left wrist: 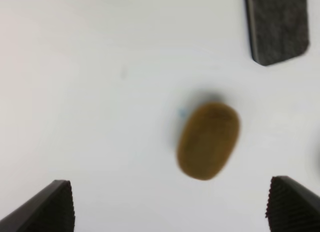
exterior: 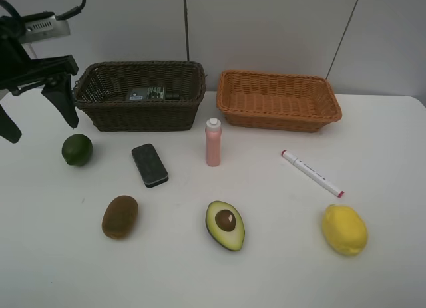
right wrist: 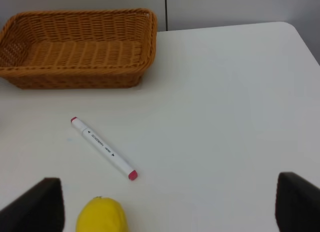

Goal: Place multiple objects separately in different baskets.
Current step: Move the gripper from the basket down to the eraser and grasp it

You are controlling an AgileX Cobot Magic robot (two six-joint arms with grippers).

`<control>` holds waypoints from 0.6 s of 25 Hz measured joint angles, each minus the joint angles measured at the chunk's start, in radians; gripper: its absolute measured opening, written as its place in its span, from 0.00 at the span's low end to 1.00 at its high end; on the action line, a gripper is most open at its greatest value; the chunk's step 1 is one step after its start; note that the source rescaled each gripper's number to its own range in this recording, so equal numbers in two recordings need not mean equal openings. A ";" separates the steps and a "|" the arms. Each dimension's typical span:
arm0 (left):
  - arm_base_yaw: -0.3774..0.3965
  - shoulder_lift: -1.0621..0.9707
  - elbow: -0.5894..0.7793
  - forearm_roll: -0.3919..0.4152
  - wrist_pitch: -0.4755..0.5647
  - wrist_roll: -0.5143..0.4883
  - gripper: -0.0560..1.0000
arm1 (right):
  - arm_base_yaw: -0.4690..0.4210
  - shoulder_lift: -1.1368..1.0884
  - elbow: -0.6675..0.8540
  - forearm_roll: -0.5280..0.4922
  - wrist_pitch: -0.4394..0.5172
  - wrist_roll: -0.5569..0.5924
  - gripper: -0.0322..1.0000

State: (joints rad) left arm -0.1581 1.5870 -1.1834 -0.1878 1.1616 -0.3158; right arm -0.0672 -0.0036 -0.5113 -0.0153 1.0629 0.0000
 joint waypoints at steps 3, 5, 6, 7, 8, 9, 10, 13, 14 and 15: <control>-0.074 0.048 0.002 -0.063 -0.077 -0.015 1.00 | 0.000 0.000 0.000 0.000 0.000 0.000 1.00; -0.117 0.104 0.002 -0.086 -0.137 -0.018 1.00 | 0.000 0.000 0.000 0.000 0.000 0.000 1.00; -0.139 0.132 0.002 -0.094 -0.167 -0.018 1.00 | 0.000 0.000 0.000 0.000 0.000 0.000 1.00; -0.158 0.167 0.002 -0.097 -0.195 -0.018 1.00 | 0.000 0.000 0.000 0.000 0.000 0.000 1.00; -0.172 0.201 0.002 -0.099 -0.231 -0.018 1.00 | 0.000 0.000 0.000 0.000 0.000 0.000 1.00; -0.183 0.233 0.002 -0.099 -0.270 -0.019 1.00 | 0.001 0.000 0.000 0.000 0.000 0.000 1.00; -0.192 0.259 0.004 -0.100 -0.309 -0.020 1.00 | 0.002 0.000 0.000 0.000 0.000 0.000 1.00; -0.203 0.334 0.005 -0.103 -0.398 -0.026 1.00 | 0.003 0.000 0.000 0.000 0.000 0.000 1.00; -0.203 0.355 0.005 -0.103 -0.416 -0.036 1.00 | 0.003 0.000 0.000 0.000 0.000 0.000 1.00; -0.203 0.373 0.005 -0.104 -0.429 -0.044 1.00 | 0.003 0.000 0.000 0.000 0.000 0.000 1.00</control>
State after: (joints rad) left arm -0.3607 1.9599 -1.1789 -0.2914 0.7329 -0.3594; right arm -0.0646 -0.0036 -0.5113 -0.0153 1.0629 0.0000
